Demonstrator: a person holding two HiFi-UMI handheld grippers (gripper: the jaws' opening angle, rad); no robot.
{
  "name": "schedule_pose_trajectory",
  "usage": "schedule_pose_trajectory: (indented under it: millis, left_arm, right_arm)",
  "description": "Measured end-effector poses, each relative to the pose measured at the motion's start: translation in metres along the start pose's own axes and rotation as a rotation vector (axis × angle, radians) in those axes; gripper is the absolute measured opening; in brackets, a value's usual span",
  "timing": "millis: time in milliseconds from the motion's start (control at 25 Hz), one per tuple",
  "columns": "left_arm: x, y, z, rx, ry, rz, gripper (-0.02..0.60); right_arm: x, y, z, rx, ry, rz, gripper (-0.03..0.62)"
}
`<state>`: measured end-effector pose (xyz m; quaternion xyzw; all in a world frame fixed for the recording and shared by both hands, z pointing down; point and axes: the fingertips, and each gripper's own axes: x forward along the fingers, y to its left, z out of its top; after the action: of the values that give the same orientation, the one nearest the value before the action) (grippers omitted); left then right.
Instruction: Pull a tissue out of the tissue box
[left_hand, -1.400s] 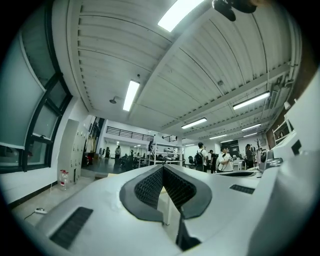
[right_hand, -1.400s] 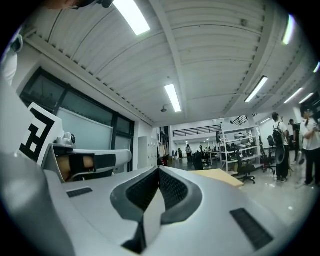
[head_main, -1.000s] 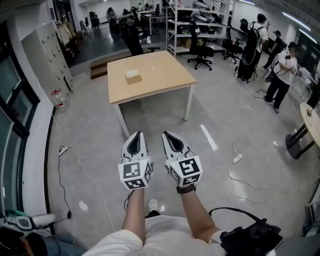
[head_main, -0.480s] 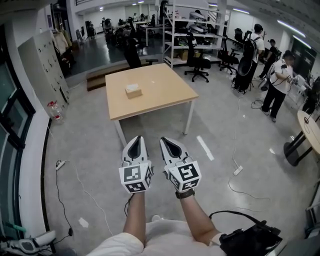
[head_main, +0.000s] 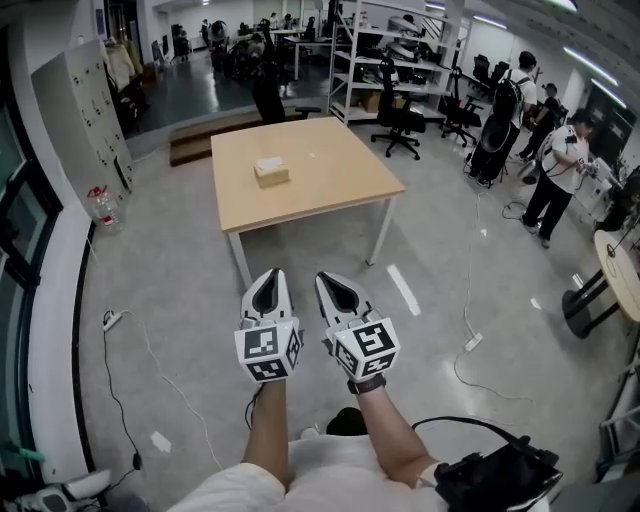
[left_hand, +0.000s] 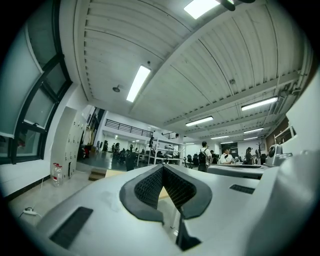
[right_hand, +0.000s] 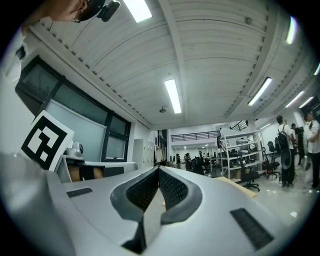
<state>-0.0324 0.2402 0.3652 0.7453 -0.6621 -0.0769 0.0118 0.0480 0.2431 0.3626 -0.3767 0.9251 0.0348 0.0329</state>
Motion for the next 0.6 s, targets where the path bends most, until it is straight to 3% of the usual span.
schedule_pose_trajectory:
  millis: [320, 600]
  left_arm:
    - [0.055, 0.013, -0.021, 0.003, 0.044, 0.022, 0.002]
    - [0.142, 0.003, -0.022, 0.030, 0.049, 0.049, 0.002]
  right_arm:
    - [0.046, -0.041, -0.019, 0.052, 0.011, 0.038, 0.003]
    - [0.098, -0.125, -0.003, 0.090, -0.040, 0.080, 0.003]
